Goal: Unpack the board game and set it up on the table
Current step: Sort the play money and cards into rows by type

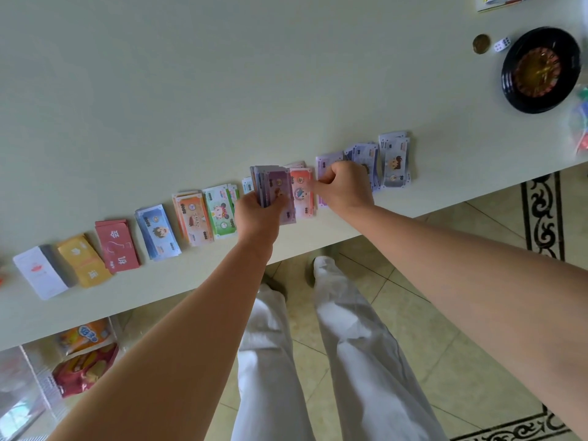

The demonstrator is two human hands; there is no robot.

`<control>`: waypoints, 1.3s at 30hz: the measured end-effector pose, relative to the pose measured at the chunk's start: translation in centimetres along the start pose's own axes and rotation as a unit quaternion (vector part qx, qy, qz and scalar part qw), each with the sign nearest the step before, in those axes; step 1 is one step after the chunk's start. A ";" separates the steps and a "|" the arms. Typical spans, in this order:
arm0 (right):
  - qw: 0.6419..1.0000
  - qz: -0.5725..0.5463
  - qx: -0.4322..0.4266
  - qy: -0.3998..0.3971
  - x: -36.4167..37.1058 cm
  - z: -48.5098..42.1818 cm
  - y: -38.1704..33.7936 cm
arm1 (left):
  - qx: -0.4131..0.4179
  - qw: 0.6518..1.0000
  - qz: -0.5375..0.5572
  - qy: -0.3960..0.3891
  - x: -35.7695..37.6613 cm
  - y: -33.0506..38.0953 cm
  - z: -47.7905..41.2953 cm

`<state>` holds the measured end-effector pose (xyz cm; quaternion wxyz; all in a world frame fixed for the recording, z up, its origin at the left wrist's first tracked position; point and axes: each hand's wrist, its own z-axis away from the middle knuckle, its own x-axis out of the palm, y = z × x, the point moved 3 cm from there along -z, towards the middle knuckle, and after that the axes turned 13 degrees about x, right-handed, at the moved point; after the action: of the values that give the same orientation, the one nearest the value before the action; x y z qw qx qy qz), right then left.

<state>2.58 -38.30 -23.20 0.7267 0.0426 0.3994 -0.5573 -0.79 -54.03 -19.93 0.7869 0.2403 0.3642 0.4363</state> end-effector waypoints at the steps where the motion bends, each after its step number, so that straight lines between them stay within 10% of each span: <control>1: 0.998 -0.051 -0.006 -0.026 -0.3 0.1 0.0 | -0.004 1.000 0.004 -0.002 0.2 0.2 0.1; 7: 0.969 -0.158 0.017 -0.190 -2.1 1.0 1.1 | -0.007 0.998 0.049 -0.042 2.6 1.6 0.7; 24: 0.998 -0.006 0.040 0.038 -3.4 -2.1 3.9 | 0.014 1.000 -0.006 0.003 4.4 1.4 0.4; 31: 0.975 -0.162 0.003 -0.154 -5.1 -0.7 3.6 | -0.004 0.998 0.035 -0.049 6.9 2.9 0.9; 39: 0.992 -0.107 0.028 -0.060 -8.2 -3.0 5.9 | 0.010 0.998 -0.014 -0.060 8.7 3.8 0.5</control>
<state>5.50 -28.19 -22.31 0.6842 -0.0136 0.3417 -0.6441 0.71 -44.61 -20.15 0.8110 0.2692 0.3239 0.4061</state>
